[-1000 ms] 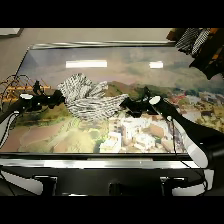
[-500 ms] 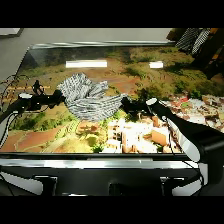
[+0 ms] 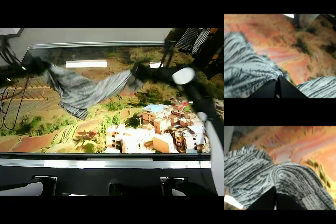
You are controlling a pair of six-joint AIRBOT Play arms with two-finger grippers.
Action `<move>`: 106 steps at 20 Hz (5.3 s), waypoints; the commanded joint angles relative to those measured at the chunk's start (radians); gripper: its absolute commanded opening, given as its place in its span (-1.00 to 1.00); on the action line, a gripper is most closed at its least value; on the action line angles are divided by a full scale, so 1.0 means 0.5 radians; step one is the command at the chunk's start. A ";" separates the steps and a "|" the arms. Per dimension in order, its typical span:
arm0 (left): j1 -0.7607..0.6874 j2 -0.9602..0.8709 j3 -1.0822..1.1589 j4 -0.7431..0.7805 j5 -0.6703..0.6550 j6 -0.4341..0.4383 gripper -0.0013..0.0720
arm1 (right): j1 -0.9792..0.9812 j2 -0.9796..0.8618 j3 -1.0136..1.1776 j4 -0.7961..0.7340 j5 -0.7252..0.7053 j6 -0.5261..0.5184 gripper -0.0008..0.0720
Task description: Fold the clothes and pants, and hang the long-sleeved shirts on hangers.
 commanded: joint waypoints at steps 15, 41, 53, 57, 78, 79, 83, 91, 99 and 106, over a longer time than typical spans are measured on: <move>-0.063 1.414 0.327 0.912 -0.318 -0.918 -0.92 | -0.020 1.344 0.694 -1.457 0.523 0.634 -0.91; 0.259 0.188 -0.429 0.652 -0.321 -0.481 0.74 | -0.021 -0.115 0.041 -2.191 0.973 0.858 -0.91; 0.635 -0.223 -1.011 0.269 -0.182 -0.047 0.70 | -0.021 -0.087 0.041 -1.914 1.141 0.857 -0.91; 0.525 -0.356 -1.011 0.242 -0.182 -0.045 0.66 | -0.021 -0.087 0.041 -1.913 1.159 0.858 -0.91; 0.467 0.882 -0.035 0.325 -0.081 -0.421 -0.92 | -0.269 0.324 1.052 -2.048 0.668 1.142 -0.92; 0.503 0.972 0.144 0.359 -0.023 -0.480 -0.92 | -0.269 0.391 1.183 -2.128 0.645 1.142 -0.92; 0.643 1.308 0.519 0.722 0.086 -0.858 -0.92 | -0.269 0.790 1.340 -2.401 0.541 1.142 -0.92; 0.803 1.775 0.526 1.444 -0.079 -1.440 -0.92 | -0.269 1.309 1.340 -2.501 0.680 1.219 -0.92; 0.697 1.061 0.387 0.439 -0.240 -0.851 -0.92 | -0.269 0.657 1.335 -2.773 0.763 1.270 -0.92; -0.095 -0.056 0.386 0.755 0.348 -0.568 -0.92 | -0.270 -0.286 1.336 -3.142 0.465 1.608 -0.92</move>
